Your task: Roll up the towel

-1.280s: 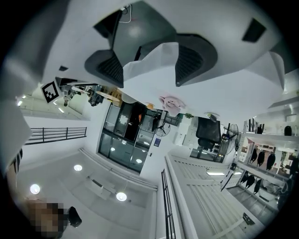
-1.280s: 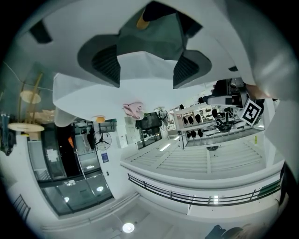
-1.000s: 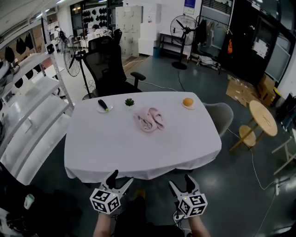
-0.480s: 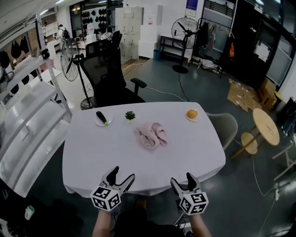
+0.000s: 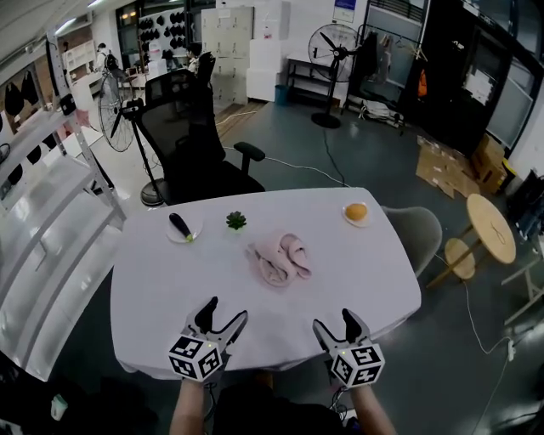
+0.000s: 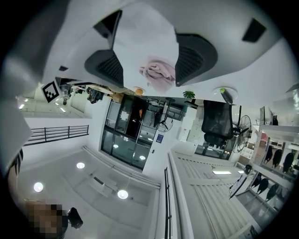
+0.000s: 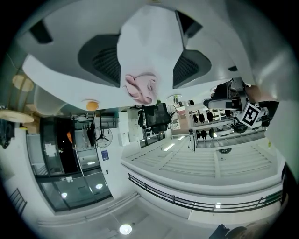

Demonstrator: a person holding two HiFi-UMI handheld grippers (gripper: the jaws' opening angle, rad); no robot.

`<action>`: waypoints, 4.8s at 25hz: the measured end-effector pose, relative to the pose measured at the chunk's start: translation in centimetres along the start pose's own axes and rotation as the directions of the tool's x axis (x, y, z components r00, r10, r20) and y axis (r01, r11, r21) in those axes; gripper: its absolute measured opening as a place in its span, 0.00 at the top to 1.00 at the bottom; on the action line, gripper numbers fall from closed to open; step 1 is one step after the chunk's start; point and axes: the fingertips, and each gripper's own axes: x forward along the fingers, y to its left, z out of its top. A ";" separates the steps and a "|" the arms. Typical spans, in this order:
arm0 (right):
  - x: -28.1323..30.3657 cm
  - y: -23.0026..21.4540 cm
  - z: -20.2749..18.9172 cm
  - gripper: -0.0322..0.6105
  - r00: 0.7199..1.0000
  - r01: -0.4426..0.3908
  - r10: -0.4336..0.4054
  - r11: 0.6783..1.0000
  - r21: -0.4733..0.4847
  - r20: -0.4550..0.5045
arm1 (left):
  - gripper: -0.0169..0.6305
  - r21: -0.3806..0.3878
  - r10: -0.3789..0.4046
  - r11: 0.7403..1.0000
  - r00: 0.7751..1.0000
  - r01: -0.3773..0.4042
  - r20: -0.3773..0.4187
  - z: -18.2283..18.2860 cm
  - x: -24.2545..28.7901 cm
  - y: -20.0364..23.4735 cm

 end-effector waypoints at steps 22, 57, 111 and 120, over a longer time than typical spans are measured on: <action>2.2 -3.7 -1.9 0.44 0.997 0.030 -0.024 0.996 0.089 -0.069 | 0.41 -0.059 -0.089 0.995 0.986 0.081 -0.144 -5.6 4.5 -0.2; 34.1 -8.0 -1.3 0.70 0.648 -0.700 0.456 0.672 -0.242 -0.609 | 0.83 -0.138 0.172 0.961 0.906 -0.241 -0.386 -7.5 20.7 3.3; 12.7 1.0 17.6 0.92 0.991 -0.133 0.094 0.575 -0.807 -0.096 | 0.90 0.611 0.139 0.785 0.934 0.099 -0.329 3.2 6.1 1.5; 7.2 -10.3 10.6 0.92 0.968 -0.091 -0.129 0.615 -0.784 -0.214 | 0.75 0.328 -0.067 0.911 0.876 0.249 -0.478 -7.7 8.4 -3.5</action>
